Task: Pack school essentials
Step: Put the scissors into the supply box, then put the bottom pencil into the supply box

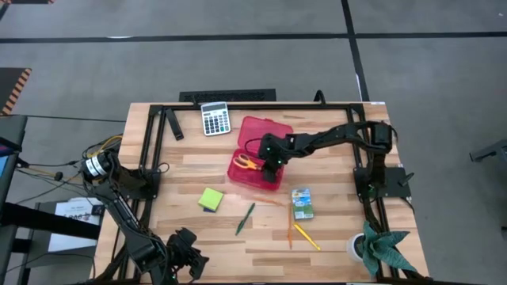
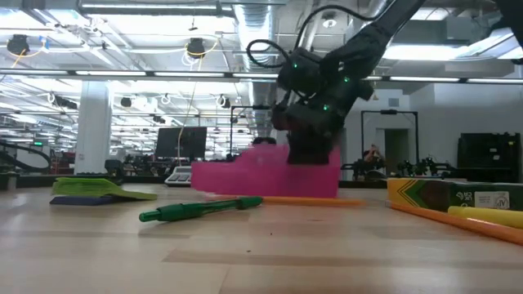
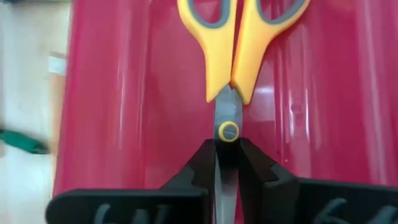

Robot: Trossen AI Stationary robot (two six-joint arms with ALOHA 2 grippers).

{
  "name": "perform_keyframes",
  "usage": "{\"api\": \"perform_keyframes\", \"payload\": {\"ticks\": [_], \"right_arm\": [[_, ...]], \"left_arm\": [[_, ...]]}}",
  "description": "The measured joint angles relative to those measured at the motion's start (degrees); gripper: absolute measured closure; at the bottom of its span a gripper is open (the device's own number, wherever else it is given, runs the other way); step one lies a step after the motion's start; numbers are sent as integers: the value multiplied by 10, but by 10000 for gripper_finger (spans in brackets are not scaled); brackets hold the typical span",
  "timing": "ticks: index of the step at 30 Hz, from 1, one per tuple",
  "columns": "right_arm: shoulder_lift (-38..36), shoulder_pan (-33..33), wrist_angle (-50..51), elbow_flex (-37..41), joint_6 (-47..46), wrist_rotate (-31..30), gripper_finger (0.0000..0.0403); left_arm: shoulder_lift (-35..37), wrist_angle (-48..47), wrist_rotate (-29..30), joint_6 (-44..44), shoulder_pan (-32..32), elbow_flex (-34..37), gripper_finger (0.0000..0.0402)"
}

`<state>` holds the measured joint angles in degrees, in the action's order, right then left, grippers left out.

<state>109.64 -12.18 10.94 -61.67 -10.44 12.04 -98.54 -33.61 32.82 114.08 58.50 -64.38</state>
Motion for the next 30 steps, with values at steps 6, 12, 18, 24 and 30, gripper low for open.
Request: {"api": "perform_keyframes", "payload": {"ticks": [6, 12, 18, 24, 30], "right_arm": [[0, 3, 10, 0, 23, -52, 343], [-16, 1, 41, 3, 49, -139, 291], [-26, -2, 81, -9, 90, -174, 237], [-26, -1, 135, -35, 103, -198, 219], [-68, 6, 196, -73, 105, -187, 220]], "left_arm": [[0, -2, -1, 0, -1, 0, 173], [0, 1, 0, 5, -1, 0, 173], [0, -2, 1, 5, -1, 0, 173], [0, -3, 5, 4, -1, 0, 173], [0, -3, 6, 2, -1, 0, 173]]}}
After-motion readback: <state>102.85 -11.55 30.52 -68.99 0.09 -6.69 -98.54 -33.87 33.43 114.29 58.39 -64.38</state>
